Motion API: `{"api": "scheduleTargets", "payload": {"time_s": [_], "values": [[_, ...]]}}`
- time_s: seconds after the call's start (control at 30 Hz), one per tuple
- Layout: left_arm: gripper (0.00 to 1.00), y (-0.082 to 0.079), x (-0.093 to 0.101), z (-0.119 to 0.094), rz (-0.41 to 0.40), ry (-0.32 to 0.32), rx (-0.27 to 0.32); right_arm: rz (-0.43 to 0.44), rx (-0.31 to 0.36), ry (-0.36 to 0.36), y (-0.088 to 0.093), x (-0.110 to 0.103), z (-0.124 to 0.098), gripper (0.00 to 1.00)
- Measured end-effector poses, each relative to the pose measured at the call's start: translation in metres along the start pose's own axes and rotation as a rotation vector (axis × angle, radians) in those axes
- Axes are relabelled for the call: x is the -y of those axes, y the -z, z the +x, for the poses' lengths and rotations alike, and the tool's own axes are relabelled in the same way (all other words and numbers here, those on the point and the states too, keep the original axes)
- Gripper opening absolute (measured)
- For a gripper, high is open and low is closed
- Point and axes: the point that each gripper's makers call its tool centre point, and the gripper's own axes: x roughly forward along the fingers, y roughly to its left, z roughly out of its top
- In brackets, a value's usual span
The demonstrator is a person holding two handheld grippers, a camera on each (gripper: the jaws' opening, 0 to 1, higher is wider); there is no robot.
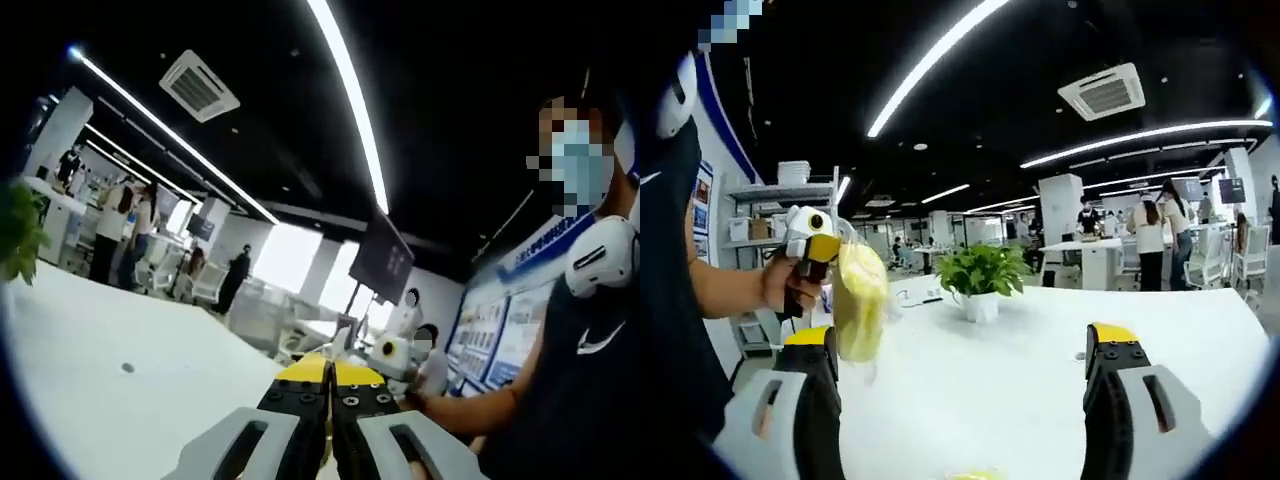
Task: Compare the silicone blocks by pressing each to a similar depth, holding the contact briefly, and releasing to observe deformation and rebound differences across the visible hardness samples.
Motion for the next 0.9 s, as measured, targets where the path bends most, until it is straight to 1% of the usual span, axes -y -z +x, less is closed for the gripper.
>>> {"api": "scheduleTargets", "payload": {"time_s": [0.07,0.13,0.17,0.23,0.3,0.33,0.4,0.43,0.47,0.5,0.57,0.63,0.73,0.87,0.9], "values": [[0.0,0.002,-0.004,-0.002,-0.007,-0.011,-0.01,-0.012,0.0,0.026,0.005,0.008,-0.01,0.96],[0.0,0.003,-0.009,-0.005,-0.017,-0.029,-0.011,-0.018,-0.028,0.052,0.015,0.014,-0.019,0.96],[0.0,0.002,-0.011,-0.007,-0.026,-0.036,-0.007,-0.027,-0.042,0.069,0.02,0.018,-0.022,0.96],[0.0,-0.002,-0.014,-0.01,-0.051,-0.043,0.018,-0.015,-0.053,0.089,0.03,0.021,-0.032,0.96],[0.0,-0.005,-0.018,-0.013,-0.055,-0.051,0.028,-0.04,-0.09,0.112,0.045,0.024,-0.042,0.96],[0.0,-0.006,-0.022,-0.015,-0.058,-0.058,0.029,-0.052,-0.11,0.129,0.056,0.027,-0.049,0.96],[0.0,-0.01,-0.026,-0.017,-0.062,-0.076,0.039,-0.031,-0.132,0.172,0.072,0.035,-0.061,0.96],[0.0,-0.011,-0.026,-0.018,-0.065,-0.078,0.043,-0.044,-0.138,0.197,0.08,0.041,-0.069,0.96],[0.0,-0.012,-0.026,-0.019,-0.065,-0.077,0.047,-0.039,-0.147,0.196,0.086,0.042,-0.073,0.96],[0.0,-0.013,-0.025,-0.019,-0.064,-0.077,0.049,-0.035,-0.172,0.212,0.095,0.046,-0.081,0.96],[0.0,-0.012,-0.025,-0.02,-0.062,-0.082,0.042,-0.036,-0.181,0.234,0.104,0.051,-0.092,0.96],[0.0,-0.011,-0.028,-0.024,-0.069,-0.094,0.044,-0.018,-0.2,0.258,0.114,0.054,-0.101,0.96],[0.0,-0.01,-0.028,-0.028,-0.093,-0.104,0.063,-0.022,-0.223,0.27,0.123,0.053,-0.107,0.96],[0.0,-0.004,-0.032,-0.031,-0.114,-0.124,0.053,-0.019,-0.238,0.295,0.135,0.053,-0.118,0.96],[0.0,-0.003,-0.032,-0.033,-0.119,-0.129,0.055,-0.003,-0.236,0.3,0.137,0.053,-0.122,0.96]]}}
